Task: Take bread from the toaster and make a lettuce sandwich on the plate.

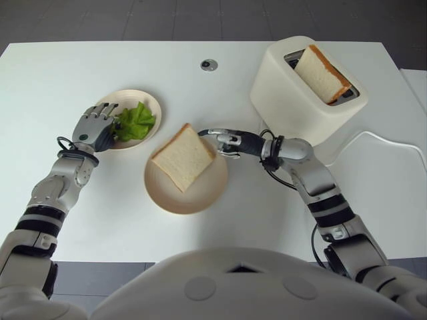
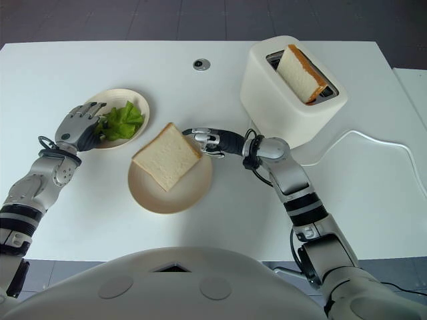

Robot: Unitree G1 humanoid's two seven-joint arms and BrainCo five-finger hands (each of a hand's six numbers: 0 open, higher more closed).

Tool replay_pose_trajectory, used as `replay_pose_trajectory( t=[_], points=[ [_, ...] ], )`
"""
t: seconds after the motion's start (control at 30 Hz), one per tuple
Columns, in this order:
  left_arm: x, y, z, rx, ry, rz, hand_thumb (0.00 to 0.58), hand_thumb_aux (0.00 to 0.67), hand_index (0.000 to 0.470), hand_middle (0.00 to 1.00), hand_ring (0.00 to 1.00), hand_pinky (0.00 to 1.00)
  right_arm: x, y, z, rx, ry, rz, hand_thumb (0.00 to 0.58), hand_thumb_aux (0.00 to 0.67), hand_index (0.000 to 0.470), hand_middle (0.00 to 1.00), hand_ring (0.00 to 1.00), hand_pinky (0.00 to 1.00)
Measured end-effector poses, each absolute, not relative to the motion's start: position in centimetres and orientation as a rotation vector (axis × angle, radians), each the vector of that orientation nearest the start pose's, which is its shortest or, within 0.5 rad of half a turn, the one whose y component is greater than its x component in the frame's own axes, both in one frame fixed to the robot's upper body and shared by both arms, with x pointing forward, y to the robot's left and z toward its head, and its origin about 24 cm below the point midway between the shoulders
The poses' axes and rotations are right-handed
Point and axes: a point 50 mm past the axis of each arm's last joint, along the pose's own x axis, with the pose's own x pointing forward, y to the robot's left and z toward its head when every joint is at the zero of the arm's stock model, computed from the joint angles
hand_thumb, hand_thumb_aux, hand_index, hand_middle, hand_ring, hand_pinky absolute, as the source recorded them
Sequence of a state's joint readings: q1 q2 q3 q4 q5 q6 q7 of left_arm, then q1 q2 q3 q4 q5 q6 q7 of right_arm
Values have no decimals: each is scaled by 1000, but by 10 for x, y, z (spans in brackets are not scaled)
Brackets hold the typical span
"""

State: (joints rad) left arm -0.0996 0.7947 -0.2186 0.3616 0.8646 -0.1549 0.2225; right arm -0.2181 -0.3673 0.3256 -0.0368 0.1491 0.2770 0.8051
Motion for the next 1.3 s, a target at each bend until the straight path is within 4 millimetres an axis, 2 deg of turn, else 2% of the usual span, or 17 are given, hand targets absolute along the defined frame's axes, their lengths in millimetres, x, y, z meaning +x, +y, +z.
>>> replay_pose_trajectory(
  t=[0.17, 0.37, 0.47, 0.53, 0.7, 0.8, 0.9, 1.07, 1.3],
  points=[
    [257, 284, 43, 1657, -2, -160, 580, 670, 470, 0, 0, 0, 252, -103, 63, -263, 185, 1132, 0, 0, 0, 894, 894, 894],
    [255, 282, 44, 1654, -12, -161, 580, 670, 470, 0, 0, 0, 243, -105, 60, -280, 186, 1156, 0, 0, 0, 894, 894, 894],
    [254, 278, 49, 1628, -45, -150, 580, 670, 470, 0, 0, 0, 242, -111, 71, -272, 138, 1131, 0, 0, 0, 894, 894, 894],
    [252, 274, 62, 1556, -98, -121, 580, 670, 470, 0, 0, 0, 239, -116, 81, -259, 91, 1107, 0, 0, 0, 898, 898, 898],
    [248, 252, 80, 1296, -187, -125, 580, 670, 470, 0, 0, 0, 233, -120, 95, -228, 39, 1087, 0, 0, 0, 894, 894, 894],
    [244, 250, 84, 1222, -187, -141, 580, 670, 470, 0, 0, 0, 232, -126, 97, -227, 38, 1061, 0, 0, 0, 894, 894, 894],
    [238, 234, 86, 1132, -213, -210, 580, 670, 470, 0, 0, 0, 230, -129, 99, -228, 34, 1053, 0, 0, 0, 898, 898, 898],
    [220, 203, 80, 1026, -225, -374, 580, 670, 470, 0, 0, 0, 228, -134, 106, -219, 13, 1030, 0, 0, 0, 902, 902, 902],
    [211, 193, 80, 943, -220, -438, 580, 670, 470, 0, 0, 0, 226, -140, 110, -218, 5, 1004, 0, 0, 0, 898, 898, 898]
  ],
)
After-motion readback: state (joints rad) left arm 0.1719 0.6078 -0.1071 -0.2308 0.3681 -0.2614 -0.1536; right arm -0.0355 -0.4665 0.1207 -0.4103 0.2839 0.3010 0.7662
